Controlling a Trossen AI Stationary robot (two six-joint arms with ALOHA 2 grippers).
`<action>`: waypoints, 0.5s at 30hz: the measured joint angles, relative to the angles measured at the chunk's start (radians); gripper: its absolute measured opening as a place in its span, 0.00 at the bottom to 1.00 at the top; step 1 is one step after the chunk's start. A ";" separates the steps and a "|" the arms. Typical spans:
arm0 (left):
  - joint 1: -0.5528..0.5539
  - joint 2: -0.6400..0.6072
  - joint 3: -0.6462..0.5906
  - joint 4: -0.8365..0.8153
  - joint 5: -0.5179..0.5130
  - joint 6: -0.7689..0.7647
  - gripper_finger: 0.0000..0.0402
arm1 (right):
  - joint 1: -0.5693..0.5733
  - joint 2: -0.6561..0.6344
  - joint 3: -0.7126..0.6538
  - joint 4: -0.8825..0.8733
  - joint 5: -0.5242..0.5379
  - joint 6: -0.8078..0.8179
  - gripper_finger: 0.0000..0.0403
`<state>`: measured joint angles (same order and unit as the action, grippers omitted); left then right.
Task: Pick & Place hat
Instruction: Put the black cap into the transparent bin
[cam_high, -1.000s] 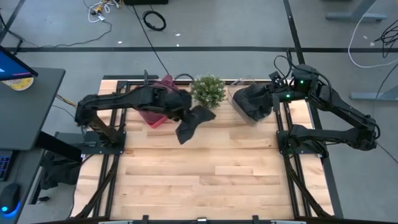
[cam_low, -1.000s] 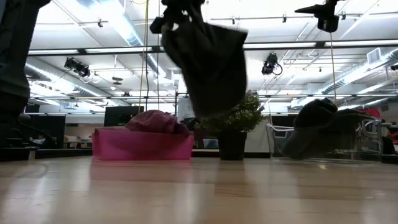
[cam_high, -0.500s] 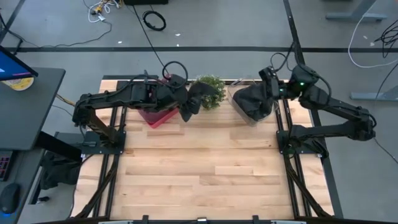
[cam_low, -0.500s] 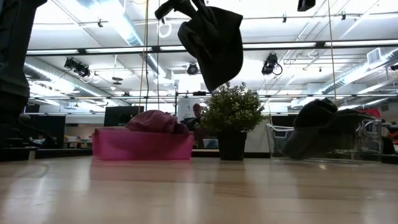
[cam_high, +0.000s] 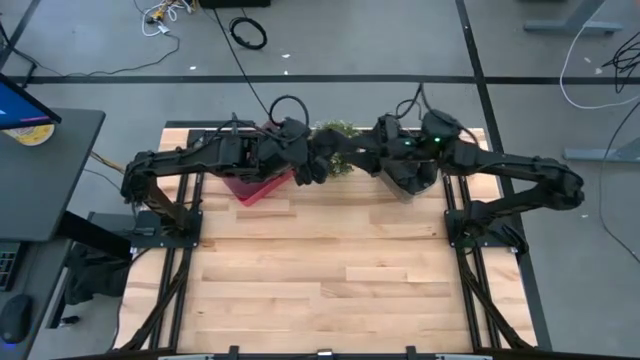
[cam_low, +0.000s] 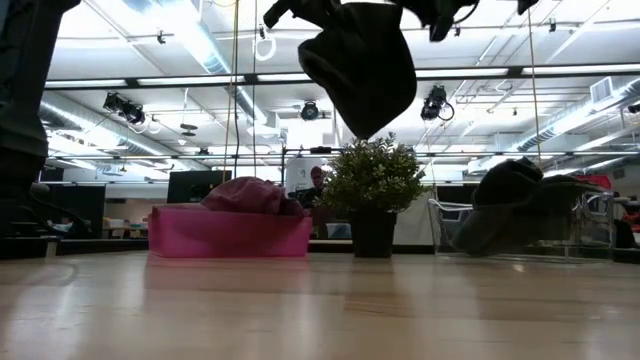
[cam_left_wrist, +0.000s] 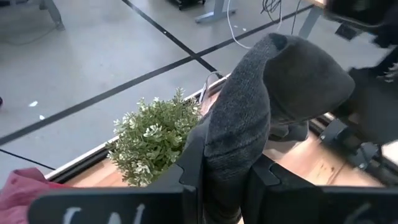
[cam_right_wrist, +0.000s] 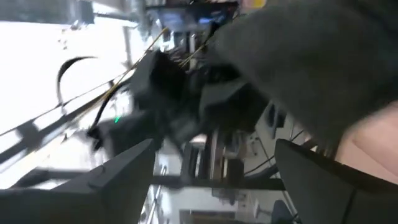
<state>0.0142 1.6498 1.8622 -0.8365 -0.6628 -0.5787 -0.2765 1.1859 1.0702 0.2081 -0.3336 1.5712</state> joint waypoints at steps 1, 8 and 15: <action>-0.002 0.003 0.000 -0.002 0.000 0.012 0.14 | 0.000 0.014 0.000 0.001 0.010 0.009 0.83; -0.035 0.023 -0.001 0.014 -0.031 0.075 0.14 | -0.022 0.083 0.000 0.012 0.072 0.041 0.80; -0.063 0.041 -0.001 0.015 -0.030 0.126 0.14 | -0.062 0.089 0.000 0.019 0.148 0.037 0.77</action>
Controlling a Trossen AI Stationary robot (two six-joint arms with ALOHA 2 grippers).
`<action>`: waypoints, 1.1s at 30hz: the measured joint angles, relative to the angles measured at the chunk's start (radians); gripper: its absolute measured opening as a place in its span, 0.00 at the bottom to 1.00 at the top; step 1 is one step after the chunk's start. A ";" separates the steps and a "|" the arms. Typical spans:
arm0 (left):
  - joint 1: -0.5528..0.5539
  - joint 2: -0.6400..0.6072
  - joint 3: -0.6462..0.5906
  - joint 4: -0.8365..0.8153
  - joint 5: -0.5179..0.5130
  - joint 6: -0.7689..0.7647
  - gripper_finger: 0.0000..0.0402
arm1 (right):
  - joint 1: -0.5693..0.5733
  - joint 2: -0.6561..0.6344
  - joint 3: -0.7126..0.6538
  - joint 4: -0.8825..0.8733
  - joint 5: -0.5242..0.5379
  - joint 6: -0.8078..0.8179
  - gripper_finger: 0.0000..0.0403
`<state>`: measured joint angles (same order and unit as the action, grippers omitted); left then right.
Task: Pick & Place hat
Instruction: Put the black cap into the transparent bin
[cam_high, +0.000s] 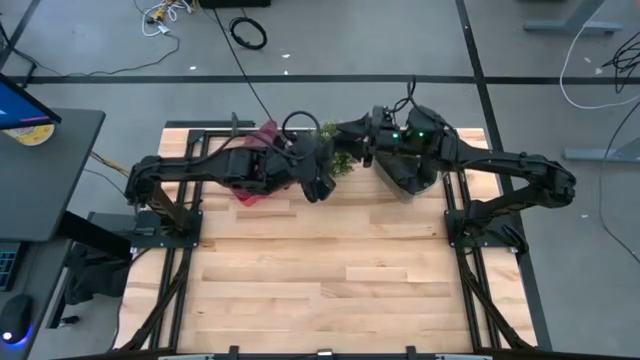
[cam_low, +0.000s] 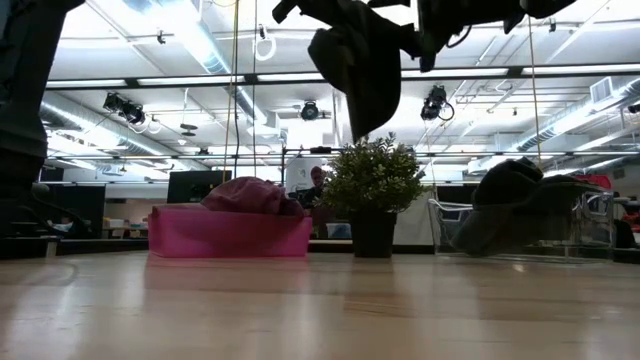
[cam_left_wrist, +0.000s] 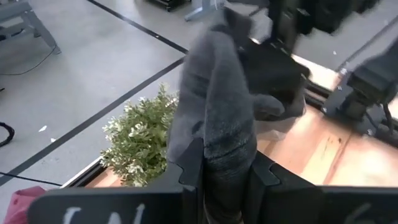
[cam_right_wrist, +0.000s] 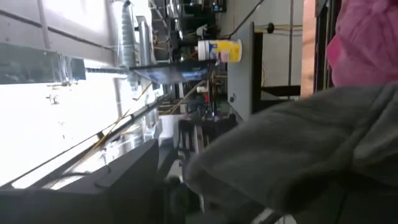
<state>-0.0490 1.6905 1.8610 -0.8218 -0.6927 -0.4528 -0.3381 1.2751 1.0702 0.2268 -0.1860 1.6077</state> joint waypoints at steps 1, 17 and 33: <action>-0.001 0.002 0.000 0.000 0.009 0.015 0.14 | -0.004 0.000 0.000 0.000 0.003 0.000 0.77; -0.001 0.013 0.000 0.068 0.055 0.158 0.14 | -0.013 0.000 0.000 -0.079 0.003 -0.114 0.41; -0.043 -0.001 0.001 0.058 0.064 0.131 0.65 | -0.082 -0.082 0.000 -0.071 -0.103 -0.334 0.01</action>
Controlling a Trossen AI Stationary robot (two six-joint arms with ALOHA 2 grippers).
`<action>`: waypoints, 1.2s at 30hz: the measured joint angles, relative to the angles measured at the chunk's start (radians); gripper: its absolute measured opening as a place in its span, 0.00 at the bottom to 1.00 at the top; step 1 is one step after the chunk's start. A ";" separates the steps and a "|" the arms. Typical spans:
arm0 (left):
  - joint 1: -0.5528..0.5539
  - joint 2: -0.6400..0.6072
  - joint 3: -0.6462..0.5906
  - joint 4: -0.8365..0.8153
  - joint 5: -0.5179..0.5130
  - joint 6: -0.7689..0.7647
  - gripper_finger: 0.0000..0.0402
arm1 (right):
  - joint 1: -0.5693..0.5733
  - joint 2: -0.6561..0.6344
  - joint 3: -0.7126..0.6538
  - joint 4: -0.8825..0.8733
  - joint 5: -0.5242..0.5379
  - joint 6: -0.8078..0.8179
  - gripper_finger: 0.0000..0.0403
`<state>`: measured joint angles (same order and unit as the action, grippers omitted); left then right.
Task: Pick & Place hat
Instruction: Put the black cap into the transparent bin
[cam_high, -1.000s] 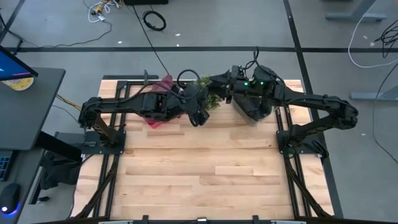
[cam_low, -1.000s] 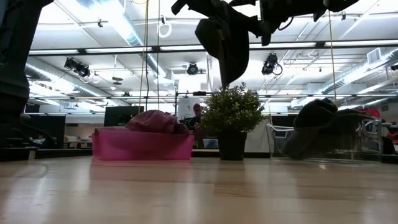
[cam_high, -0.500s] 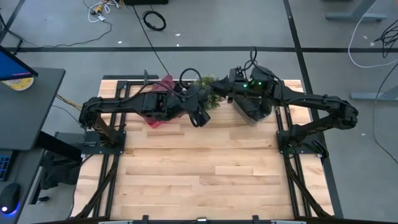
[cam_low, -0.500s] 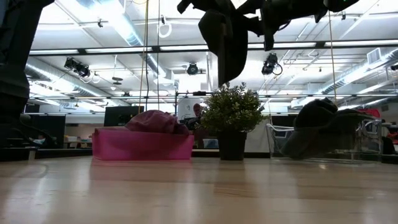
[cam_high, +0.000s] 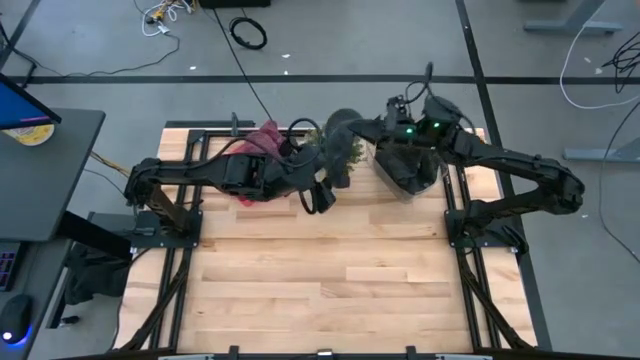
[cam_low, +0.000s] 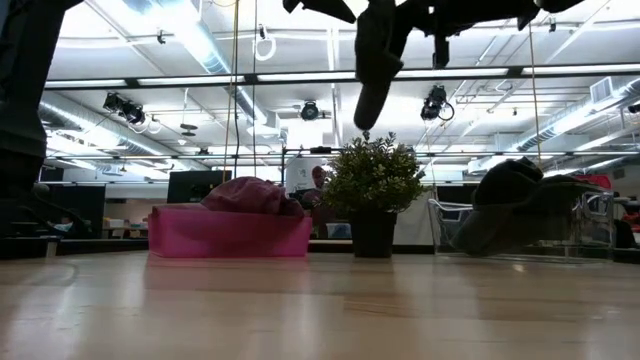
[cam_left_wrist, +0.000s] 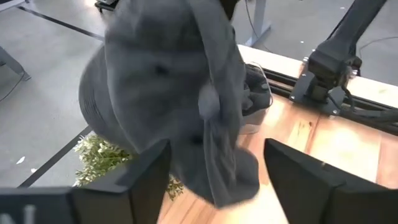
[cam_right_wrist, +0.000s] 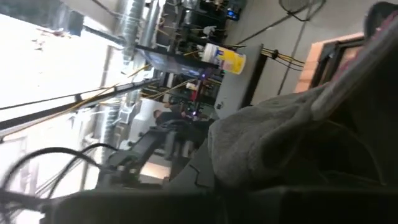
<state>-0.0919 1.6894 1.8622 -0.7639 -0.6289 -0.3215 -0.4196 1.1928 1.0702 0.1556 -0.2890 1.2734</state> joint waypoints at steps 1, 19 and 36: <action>-0.005 -0.001 0.000 -0.001 -0.001 0.000 0.67 | -0.011 -0.013 0.000 -0.003 -0.022 -0.003 0.01; 0.057 -0.121 0.000 0.069 0.346 -0.029 0.82 | -0.096 -0.214 0.000 0.098 -0.802 -0.197 0.00; 0.206 -0.115 0.000 0.407 0.806 -0.166 0.82 | 0.021 -0.210 0.000 0.505 -0.802 -0.160 0.00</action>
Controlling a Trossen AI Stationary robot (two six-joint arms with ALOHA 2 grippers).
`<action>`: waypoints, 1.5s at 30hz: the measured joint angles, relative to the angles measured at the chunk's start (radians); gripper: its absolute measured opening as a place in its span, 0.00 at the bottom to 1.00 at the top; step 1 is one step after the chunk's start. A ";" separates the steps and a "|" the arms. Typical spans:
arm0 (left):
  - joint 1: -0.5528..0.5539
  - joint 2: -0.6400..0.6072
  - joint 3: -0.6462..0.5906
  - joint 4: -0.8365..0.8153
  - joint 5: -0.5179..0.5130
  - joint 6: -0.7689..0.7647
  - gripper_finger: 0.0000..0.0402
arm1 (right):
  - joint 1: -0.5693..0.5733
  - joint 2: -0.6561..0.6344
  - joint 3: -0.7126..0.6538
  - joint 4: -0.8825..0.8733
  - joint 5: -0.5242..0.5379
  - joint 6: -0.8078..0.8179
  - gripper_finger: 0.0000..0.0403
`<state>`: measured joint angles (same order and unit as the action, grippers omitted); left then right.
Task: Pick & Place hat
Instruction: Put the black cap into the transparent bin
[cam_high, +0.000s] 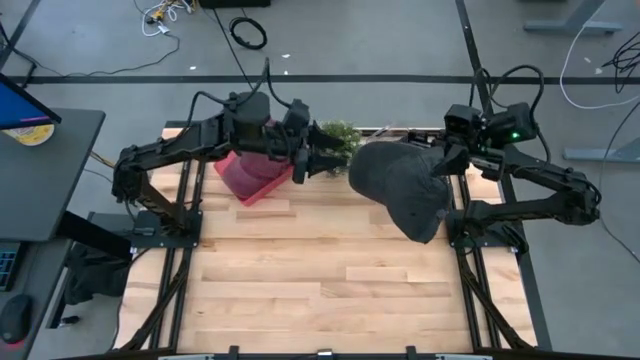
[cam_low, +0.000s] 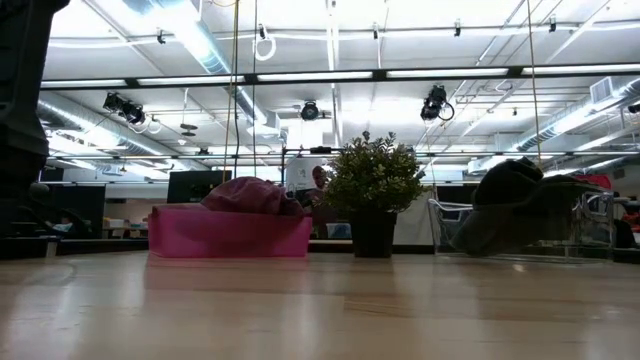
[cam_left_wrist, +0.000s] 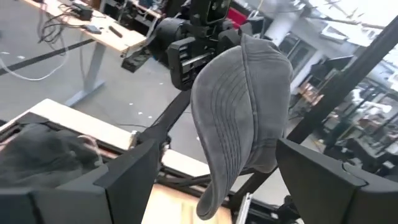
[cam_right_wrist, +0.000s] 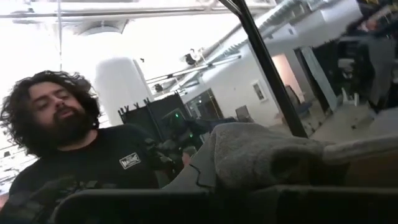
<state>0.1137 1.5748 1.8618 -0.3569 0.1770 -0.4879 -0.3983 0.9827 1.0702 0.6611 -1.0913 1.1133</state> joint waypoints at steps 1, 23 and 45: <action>0.002 0.004 0.000 0.010 0.008 -0.003 0.82 | 0.005 0.005 0.000 0.023 0.003 0.001 0.00; 0.008 0.094 -0.001 0.171 0.232 -0.016 0.56 | 0.013 0.045 0.000 0.114 0.045 -0.034 0.00; 0.041 0.046 -0.001 -0.002 0.318 0.055 0.03 | -0.067 0.036 0.000 0.093 0.002 0.010 0.59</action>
<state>0.1546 1.6210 1.8610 -0.3593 0.4950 -0.4330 -0.4649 1.0183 1.0702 0.7537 -1.0890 1.1236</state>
